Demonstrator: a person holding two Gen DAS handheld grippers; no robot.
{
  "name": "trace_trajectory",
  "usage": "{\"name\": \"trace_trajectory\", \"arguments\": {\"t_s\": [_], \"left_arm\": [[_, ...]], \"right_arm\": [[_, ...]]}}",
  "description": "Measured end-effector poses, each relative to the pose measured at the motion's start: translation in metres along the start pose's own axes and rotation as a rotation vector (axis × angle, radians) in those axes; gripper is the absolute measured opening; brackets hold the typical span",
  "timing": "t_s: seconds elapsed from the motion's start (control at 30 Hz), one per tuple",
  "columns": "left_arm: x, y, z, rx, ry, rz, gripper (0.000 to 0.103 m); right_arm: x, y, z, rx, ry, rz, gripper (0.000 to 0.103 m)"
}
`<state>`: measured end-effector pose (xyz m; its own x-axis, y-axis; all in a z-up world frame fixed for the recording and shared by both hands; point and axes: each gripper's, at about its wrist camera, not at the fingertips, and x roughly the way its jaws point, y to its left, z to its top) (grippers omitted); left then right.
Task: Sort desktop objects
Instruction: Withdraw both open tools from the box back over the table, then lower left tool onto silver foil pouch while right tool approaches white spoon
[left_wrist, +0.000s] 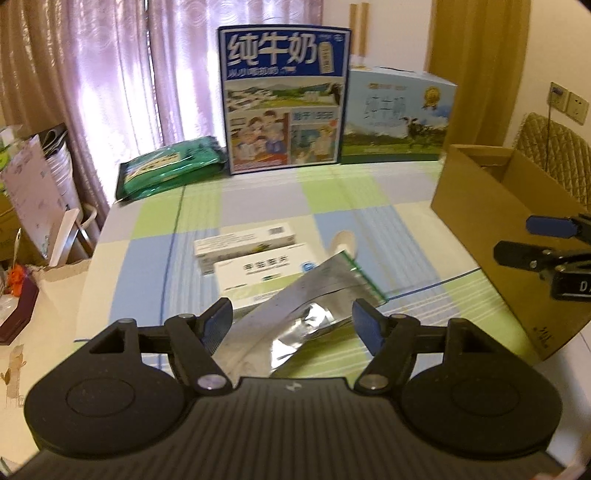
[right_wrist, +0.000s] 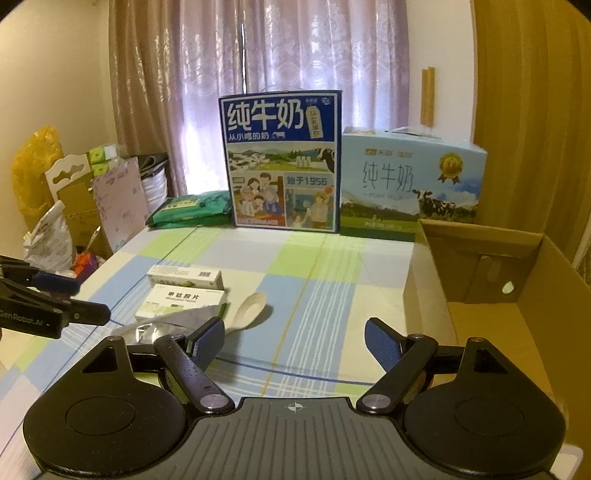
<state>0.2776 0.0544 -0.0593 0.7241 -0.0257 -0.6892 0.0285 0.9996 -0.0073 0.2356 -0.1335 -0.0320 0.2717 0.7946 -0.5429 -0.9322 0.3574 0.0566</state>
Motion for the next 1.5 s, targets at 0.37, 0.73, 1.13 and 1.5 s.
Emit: {"name": "trace_trajectory", "arguments": {"t_s": [0.37, 0.73, 1.13, 1.5], "left_arm": [[-0.003, 0.058, -0.012, -0.038, 0.032, 0.037, 0.076], [0.028, 0.026, -0.03, 0.206, 0.087, -0.077, 0.08], [0.066, 0.005, -0.021, 0.407, 0.172, -0.145, 0.081], [0.098, 0.003, -0.02, 0.495, 0.209, -0.181, 0.066]], "right_arm": [[0.015, 0.01, -0.002, -0.034, 0.037, 0.034, 0.083], [0.033, 0.021, -0.003, -0.043, 0.088, 0.076, 0.085], [0.063, 0.03, 0.009, -0.133, 0.187, 0.16, 0.085], [0.102, 0.037, 0.016, -0.258, 0.239, 0.201, 0.084]]}}
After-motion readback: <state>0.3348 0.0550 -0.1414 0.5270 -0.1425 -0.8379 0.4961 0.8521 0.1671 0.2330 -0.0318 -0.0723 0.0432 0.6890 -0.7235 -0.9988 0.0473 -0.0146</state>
